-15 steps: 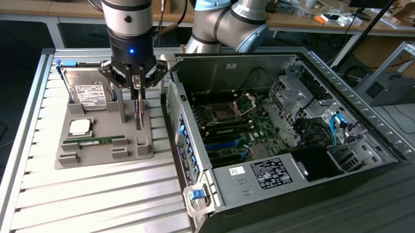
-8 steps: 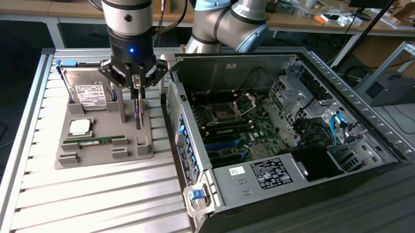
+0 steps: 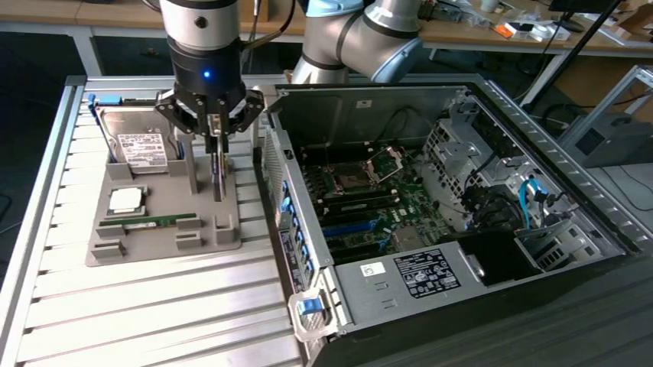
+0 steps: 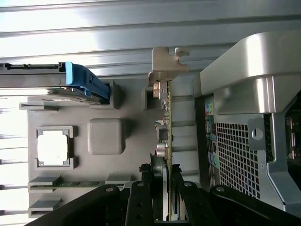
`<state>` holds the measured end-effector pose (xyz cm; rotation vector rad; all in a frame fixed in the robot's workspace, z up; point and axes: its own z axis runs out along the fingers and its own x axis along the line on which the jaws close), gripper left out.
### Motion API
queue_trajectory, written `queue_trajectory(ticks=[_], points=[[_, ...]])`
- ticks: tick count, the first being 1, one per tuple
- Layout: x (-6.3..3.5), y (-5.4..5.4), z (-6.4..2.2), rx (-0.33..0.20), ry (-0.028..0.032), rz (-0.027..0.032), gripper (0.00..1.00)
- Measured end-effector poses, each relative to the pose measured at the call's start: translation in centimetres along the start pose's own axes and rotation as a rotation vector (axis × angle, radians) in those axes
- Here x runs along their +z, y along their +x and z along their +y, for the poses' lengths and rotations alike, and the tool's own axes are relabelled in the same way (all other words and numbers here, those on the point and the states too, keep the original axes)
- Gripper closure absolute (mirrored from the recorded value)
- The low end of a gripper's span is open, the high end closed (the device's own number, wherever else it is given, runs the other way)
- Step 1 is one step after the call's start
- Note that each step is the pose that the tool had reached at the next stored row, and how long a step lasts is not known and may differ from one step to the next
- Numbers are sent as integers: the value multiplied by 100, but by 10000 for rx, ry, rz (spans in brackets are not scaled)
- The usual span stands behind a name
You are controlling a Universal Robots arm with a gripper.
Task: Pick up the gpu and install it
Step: 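Pick up the gpu and move the gpu toward the slot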
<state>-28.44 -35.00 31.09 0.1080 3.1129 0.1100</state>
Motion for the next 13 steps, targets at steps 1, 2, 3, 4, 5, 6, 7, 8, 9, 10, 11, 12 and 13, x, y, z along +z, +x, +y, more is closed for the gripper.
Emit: queue_trajectory(ticks=[1,2,3,4,5,6,7,8,9,10,11,12,13], points=[[-17,0,1,0,0,0,73],[-38,-1,3,1,0,0,73],[-43,-1,3,1,0,0,73],[-46,-1,3,0,0,-1,73],[-48,-1,4,0,-1,-1,73],[-51,-1,4,0,-1,-1,73],[-53,-1,4,0,0,0,73],[-56,-1,4,0,-1,0,73],[-58,-1,4,0,-1,-1,73],[-61,-1,4,0,-1,0,73],[-63,-1,5,0,-1,-1,73],[-65,-2,5,0,-1,-1,73],[-68,-2,5,0,0,-1,73]])
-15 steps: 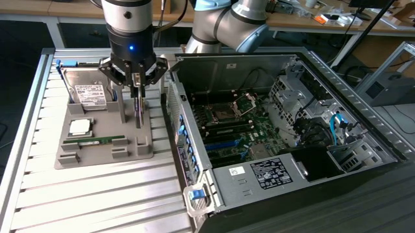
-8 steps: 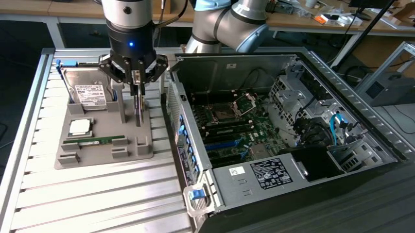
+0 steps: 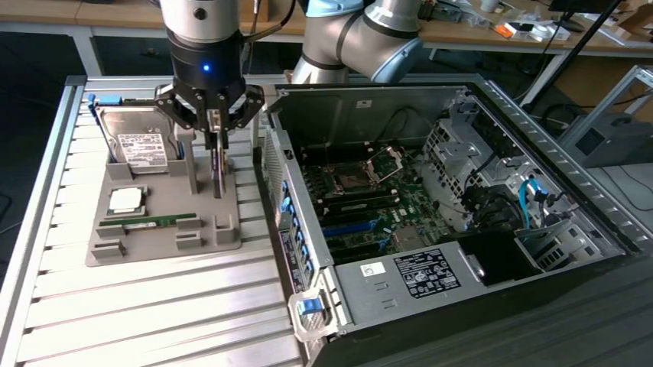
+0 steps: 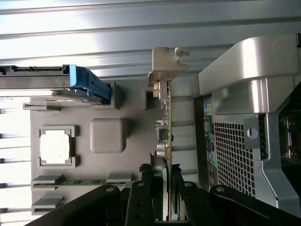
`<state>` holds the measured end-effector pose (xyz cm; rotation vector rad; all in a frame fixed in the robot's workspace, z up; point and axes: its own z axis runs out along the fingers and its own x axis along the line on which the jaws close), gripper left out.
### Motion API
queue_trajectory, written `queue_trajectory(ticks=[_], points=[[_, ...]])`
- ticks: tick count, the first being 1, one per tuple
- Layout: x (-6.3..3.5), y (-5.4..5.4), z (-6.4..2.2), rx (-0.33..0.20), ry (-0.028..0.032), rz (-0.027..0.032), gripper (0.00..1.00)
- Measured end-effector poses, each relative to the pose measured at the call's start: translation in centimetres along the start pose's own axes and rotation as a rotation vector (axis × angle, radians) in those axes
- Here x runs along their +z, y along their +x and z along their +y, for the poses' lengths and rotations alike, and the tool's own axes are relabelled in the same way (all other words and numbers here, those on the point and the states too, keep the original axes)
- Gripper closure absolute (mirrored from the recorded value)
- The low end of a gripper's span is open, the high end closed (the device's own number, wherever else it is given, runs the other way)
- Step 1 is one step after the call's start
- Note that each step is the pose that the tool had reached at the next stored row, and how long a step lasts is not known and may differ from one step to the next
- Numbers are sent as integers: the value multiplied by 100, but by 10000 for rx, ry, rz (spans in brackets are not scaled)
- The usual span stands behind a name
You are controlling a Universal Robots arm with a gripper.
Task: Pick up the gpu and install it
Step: 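Pick up the gpu and move the gpu toward the slot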
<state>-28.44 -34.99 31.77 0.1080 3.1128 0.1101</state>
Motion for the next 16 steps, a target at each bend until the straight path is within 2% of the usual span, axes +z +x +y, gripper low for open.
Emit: queue_trajectory(ticks=[16], points=[[-42,-1,3,1,-4,1,73]])
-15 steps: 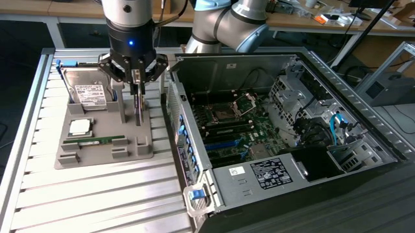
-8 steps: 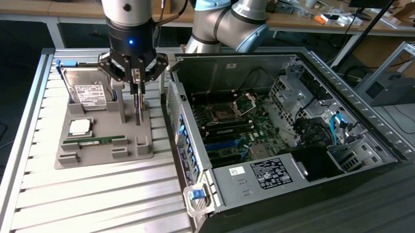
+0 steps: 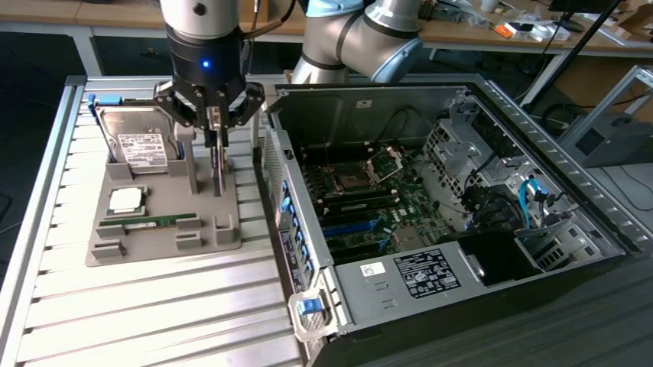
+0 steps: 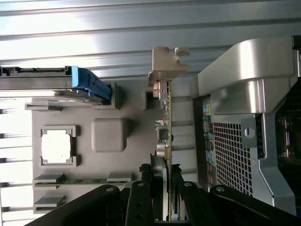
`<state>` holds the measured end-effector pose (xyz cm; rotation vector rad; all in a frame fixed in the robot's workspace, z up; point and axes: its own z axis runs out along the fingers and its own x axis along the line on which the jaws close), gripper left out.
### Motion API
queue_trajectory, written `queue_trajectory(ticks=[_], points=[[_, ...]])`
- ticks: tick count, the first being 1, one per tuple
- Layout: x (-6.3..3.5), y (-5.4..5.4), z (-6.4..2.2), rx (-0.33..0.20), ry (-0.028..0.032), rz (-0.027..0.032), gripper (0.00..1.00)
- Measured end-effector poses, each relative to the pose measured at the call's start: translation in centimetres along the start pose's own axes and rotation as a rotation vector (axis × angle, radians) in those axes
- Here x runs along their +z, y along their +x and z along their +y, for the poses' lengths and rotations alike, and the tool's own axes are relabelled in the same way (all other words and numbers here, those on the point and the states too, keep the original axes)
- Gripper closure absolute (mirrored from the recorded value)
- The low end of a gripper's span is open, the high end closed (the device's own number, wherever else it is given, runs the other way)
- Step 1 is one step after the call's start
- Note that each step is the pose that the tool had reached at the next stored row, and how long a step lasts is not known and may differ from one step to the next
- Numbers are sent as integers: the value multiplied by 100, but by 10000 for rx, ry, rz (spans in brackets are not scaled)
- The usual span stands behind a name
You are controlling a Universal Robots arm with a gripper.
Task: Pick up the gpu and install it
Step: 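Pick up the gpu and move the gpu toward the slot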
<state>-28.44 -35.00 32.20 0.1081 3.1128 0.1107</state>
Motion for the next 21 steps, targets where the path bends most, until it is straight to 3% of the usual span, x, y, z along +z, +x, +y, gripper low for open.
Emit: queue_trajectory(ticks=[21], points=[[-75,-2,5,0,-1,0,73]])
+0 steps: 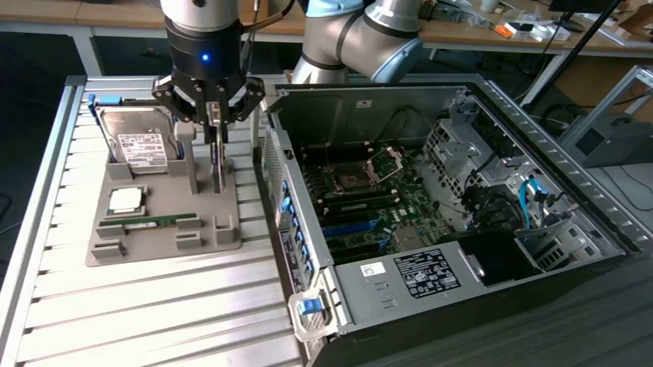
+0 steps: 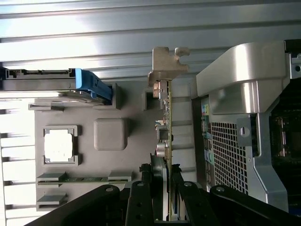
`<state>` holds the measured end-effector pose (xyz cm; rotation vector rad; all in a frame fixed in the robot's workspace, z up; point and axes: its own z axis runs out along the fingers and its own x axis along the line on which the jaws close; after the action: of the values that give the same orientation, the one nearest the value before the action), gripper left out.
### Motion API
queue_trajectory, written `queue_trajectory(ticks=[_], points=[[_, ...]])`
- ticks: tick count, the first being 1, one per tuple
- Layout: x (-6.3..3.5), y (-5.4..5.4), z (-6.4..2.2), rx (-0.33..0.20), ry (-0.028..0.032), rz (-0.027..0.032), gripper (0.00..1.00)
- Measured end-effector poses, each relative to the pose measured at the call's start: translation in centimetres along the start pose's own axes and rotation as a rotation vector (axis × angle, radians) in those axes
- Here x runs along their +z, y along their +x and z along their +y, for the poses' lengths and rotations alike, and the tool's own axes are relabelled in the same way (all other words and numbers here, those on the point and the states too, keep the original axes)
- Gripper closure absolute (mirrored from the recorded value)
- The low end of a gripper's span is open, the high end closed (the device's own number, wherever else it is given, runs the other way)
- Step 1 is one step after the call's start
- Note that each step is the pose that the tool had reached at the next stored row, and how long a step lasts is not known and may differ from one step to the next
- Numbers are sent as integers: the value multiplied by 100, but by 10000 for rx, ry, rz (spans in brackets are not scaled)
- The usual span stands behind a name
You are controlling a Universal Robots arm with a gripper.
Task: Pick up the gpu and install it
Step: 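Pick up the gpu and move the gpu toward the slot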
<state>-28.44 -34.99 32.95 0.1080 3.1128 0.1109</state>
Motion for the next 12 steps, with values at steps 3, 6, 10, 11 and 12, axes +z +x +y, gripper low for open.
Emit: queue_trajectory(ticks=[3,6,10,11,12], points=[[-9,0,1,0,0,0,73],[-21,0,2,0,0,0,73],[-34,-1,2,0,0,0,73],[-40,-1,3,0,0,0,73],[-47,-1,3,0,0,1,73]])
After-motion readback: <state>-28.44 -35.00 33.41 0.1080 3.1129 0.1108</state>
